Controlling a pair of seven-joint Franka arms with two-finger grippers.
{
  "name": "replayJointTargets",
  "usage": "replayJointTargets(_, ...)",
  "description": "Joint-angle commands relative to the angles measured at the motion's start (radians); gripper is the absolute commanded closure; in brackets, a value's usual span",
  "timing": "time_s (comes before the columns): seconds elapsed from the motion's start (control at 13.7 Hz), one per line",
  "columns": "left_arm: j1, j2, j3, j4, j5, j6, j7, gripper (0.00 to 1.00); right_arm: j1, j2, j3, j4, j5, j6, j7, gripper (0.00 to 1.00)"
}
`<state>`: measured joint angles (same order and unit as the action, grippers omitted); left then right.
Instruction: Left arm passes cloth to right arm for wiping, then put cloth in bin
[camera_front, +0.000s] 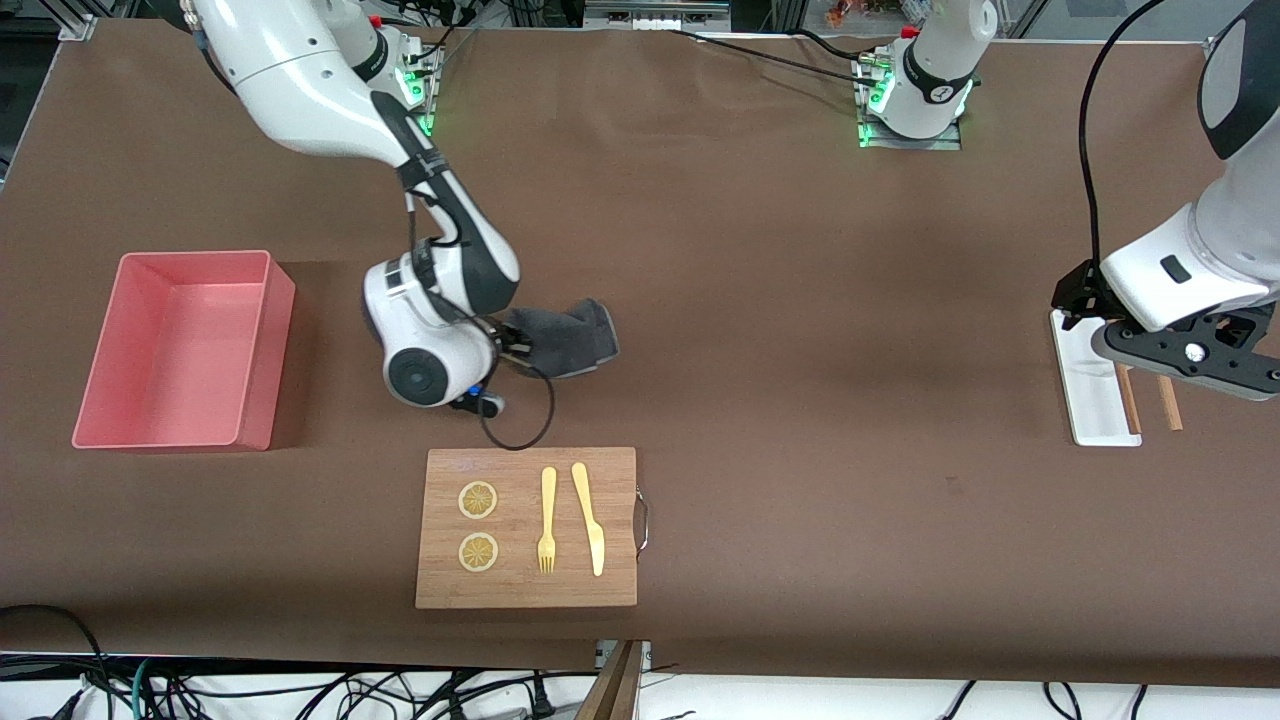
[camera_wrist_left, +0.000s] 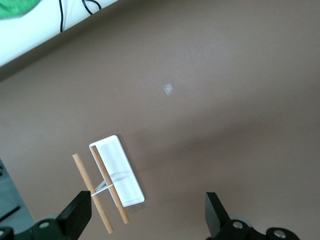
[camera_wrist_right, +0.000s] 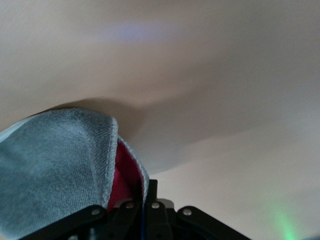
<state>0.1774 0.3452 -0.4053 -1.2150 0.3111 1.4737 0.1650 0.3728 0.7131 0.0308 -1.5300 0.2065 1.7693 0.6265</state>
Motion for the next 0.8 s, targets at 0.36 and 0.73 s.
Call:
replayJointTargets(0.36, -0.184, -0.277, 0.355, -0.410, -0.267, 0.201, -0.071, 0.00, -0.014, -0.057, -0.251, -0.015, -0.016, -0.171, -0.411, 1.00)
replayJointTargets(0.73, -0.179, -0.331, 0.350, -0.511, -0.247, 0.285, -0.074, 0.00, -0.021, -0.055, -0.373, -0.004, -0.096, -0.179, -0.663, 1.00)
